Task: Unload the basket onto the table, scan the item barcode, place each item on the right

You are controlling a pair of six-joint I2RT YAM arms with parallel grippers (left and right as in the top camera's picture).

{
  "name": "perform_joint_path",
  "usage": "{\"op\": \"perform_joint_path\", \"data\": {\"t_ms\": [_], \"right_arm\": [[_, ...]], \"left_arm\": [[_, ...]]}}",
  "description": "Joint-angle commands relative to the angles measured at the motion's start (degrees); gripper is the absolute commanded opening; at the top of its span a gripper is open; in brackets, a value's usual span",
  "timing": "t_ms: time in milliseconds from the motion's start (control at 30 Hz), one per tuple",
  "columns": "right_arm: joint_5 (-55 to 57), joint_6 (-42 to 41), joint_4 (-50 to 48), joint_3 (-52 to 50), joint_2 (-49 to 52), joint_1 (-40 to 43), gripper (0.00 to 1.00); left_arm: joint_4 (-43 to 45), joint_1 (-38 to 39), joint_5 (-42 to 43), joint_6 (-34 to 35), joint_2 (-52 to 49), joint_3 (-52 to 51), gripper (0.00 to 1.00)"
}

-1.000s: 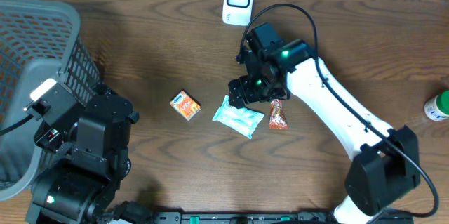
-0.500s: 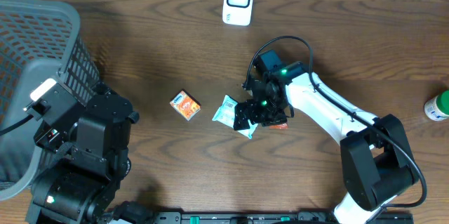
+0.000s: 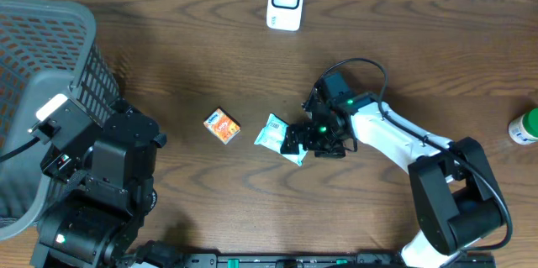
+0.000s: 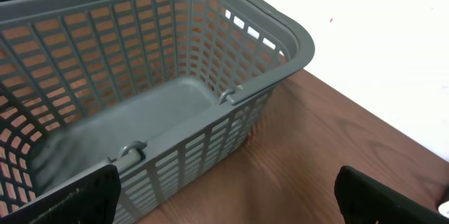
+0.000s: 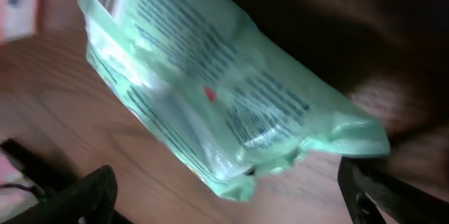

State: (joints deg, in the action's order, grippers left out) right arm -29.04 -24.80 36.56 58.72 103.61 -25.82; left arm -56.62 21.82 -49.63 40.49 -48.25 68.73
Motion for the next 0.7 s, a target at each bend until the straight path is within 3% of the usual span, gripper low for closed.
{"op": "perform_joint_path", "data": {"t_ms": [0, 267, 667], "right_arm": [[-0.3, -2.9, -3.0, -3.3, 1.3, 0.6, 0.99], [-0.9, -2.6, -4.1, -4.2, 2.6, 0.7, 0.99], [-6.5, 1.3, -6.9, -4.1, 13.0, 3.3, 0.99]], "left_arm": [[-0.2, -0.3, -0.5, 0.3, 0.0, 0.9, 0.98], [-0.2, -0.3, -0.5, 0.3, 0.0, 0.9, 0.98], [-0.2, -0.3, -0.5, 0.3, 0.0, 0.9, 0.98]]}}
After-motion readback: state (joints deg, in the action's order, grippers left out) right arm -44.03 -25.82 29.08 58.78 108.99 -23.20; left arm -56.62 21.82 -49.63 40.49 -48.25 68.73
